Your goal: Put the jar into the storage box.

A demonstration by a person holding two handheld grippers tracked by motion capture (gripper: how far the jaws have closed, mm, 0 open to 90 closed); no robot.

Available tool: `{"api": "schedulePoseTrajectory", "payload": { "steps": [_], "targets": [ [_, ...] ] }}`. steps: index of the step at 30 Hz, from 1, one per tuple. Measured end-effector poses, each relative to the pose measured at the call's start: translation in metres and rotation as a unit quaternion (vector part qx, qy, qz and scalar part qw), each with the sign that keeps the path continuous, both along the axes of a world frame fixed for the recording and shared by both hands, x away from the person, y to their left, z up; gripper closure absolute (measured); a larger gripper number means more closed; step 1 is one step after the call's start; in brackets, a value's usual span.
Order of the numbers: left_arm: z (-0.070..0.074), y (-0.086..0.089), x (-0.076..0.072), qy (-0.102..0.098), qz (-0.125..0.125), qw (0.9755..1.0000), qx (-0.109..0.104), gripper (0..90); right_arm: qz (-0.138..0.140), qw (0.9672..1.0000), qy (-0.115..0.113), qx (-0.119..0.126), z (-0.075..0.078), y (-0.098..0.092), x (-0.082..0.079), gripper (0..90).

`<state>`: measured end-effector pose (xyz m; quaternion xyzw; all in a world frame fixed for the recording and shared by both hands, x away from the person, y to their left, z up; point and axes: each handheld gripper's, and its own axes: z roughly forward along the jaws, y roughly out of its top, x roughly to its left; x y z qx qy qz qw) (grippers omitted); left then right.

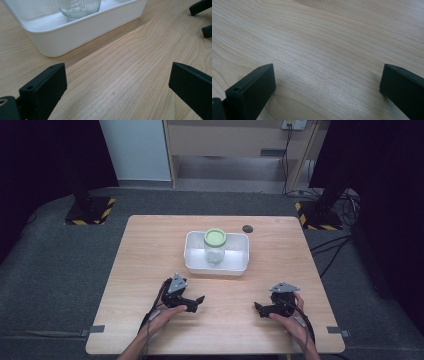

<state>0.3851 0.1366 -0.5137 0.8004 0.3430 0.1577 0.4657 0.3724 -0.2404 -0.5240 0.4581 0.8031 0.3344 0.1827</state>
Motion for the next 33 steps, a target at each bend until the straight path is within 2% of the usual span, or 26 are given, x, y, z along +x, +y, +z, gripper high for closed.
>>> {"api": "schedulePoseTrajectory", "payload": {
  "steps": [17, 33],
  "targets": [
    [-0.002, 0.007, -0.005, 0.008, 0.002, 0.9999, 0.006, 0.5, 0.0, 1.0, 0.0, 0.0, 0.0, 0.0, 0.0, 0.2],
    [-0.002, 0.013, -0.015, 0.009, -0.006, 0.9997, 0.022, 0.6, 0.0, 1.0, 0.0, -0.001, 0.0, 0.0, 0.0, 0.2]
  ]
}}
